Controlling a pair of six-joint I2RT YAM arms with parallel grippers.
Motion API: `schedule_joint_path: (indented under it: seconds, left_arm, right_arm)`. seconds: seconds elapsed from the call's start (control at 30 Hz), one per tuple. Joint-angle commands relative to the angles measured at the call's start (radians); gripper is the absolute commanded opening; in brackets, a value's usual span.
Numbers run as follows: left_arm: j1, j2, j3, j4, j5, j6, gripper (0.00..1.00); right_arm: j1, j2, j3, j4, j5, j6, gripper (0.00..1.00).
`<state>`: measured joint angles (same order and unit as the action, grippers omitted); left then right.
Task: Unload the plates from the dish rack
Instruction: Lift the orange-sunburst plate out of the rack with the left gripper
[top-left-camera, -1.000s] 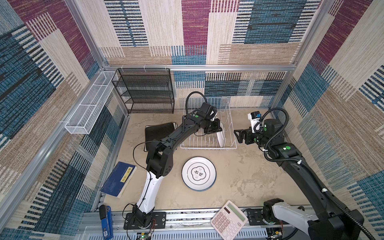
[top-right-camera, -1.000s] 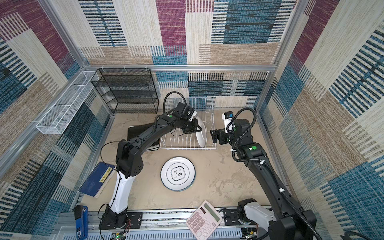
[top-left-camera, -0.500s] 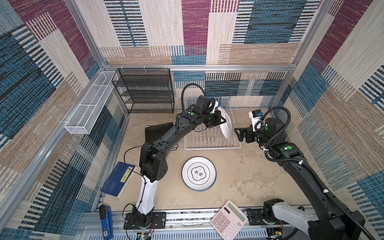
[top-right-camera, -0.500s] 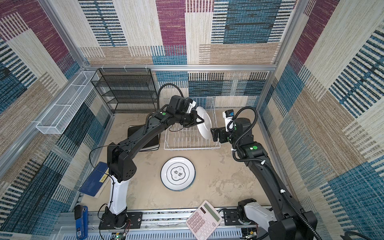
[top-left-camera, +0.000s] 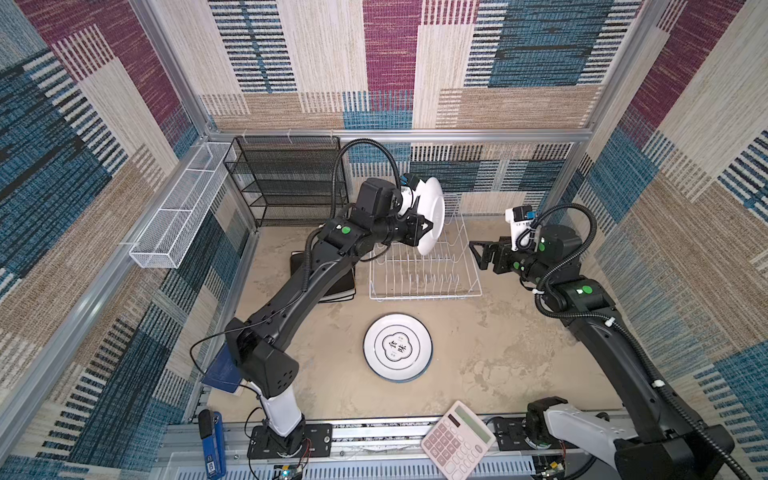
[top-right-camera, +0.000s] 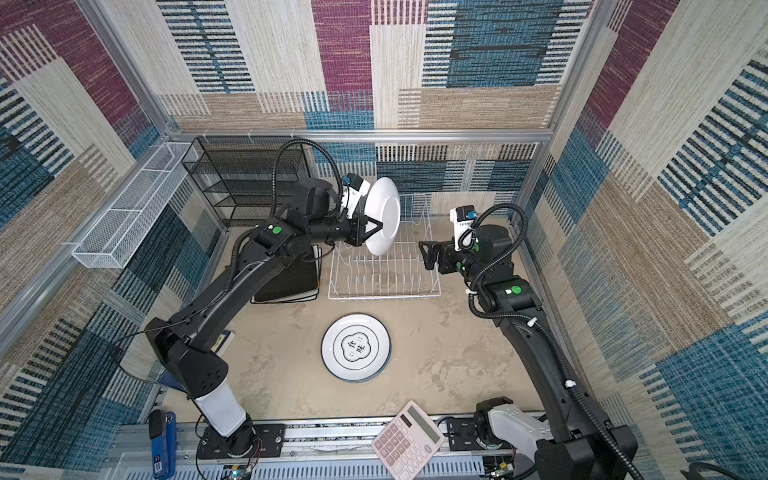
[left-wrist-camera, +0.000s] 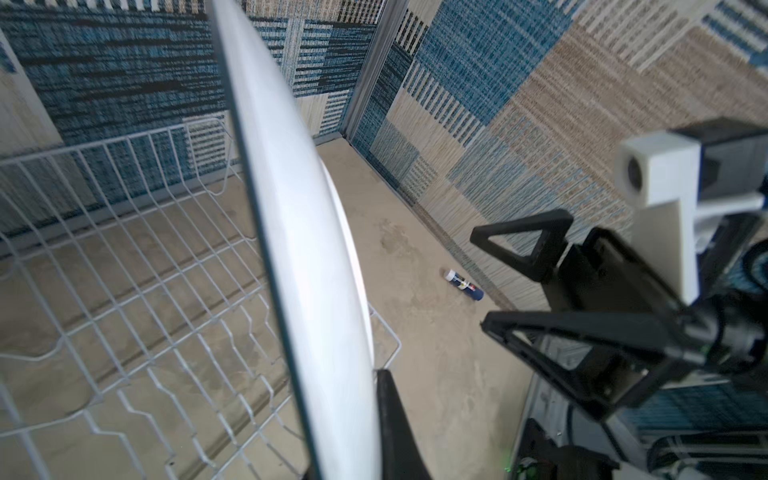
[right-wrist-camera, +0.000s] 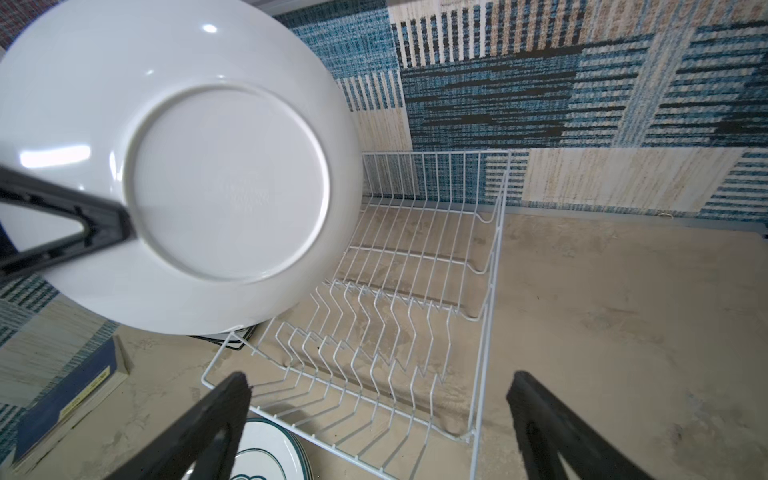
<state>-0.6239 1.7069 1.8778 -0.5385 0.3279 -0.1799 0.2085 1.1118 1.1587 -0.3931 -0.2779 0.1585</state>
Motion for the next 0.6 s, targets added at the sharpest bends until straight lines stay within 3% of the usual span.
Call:
schedule_joint_path:
  seconds: [0.0, 0.27, 0.57]
  left_arm:
    - [0.001, -0.09, -0.106, 0.115, -0.137, 0.277, 0.0]
    - [-0.011, -0.288, -0.402, 0.258, -0.259, 0.621, 0.0]
    - [-0.072, -0.353, -0.585, 0.322, -0.467, 0.915, 0.0]
  right_arm:
    - [-0.001, 0.026, 0.049, 0.051, -0.121, 0.087, 0.99]
    - [-0.003, 0.153, 0.201, 0.092, -0.354, 0.225, 0.99]
    - [-0.001, 0.3, 0.305, 0.056, -0.505, 0.289, 0.96]
